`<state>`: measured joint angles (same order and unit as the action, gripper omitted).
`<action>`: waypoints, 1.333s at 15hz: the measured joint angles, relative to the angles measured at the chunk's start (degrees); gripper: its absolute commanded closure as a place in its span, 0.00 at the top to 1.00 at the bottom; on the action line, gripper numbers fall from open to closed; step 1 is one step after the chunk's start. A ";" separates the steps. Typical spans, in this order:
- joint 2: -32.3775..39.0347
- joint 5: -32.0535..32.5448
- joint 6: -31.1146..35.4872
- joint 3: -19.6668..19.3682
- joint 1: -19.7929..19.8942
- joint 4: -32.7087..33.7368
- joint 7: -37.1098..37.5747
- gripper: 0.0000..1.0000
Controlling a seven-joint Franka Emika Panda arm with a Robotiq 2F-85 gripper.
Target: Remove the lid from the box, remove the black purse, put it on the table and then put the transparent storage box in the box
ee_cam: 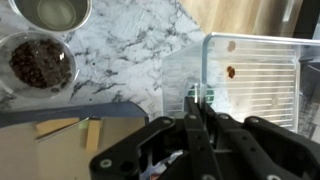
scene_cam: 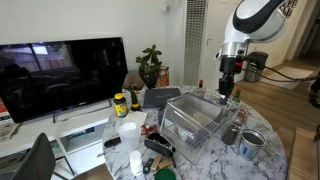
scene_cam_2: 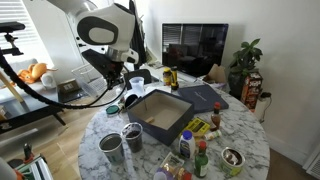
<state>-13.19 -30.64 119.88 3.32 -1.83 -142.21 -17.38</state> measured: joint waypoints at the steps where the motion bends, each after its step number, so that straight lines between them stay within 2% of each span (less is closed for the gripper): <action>1: -0.65 1.28 0.41 -0.71 0.19 0.96 1.15 0.02; 6: -0.59 10.15 3.37 -3.45 2.15 5.26 6.43 0.02; 7: -0.26 12.27 4.16 -3.90 2.73 5.83 7.44 0.06; 9: 0.80 14.94 6.09 -4.73 3.77 6.77 8.67 0.06; 13: 2.14 15.57 6.76 -4.91 4.11 7.38 9.00 0.06; 14: 2.16 15.57 6.76 -4.89 4.06 7.38 9.06 0.02; 20: 4.10 15.61 7.04 -5.76 4.11 8.06 8.41 0.02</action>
<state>-9.09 -15.03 126.91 -2.44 2.28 -134.15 -8.97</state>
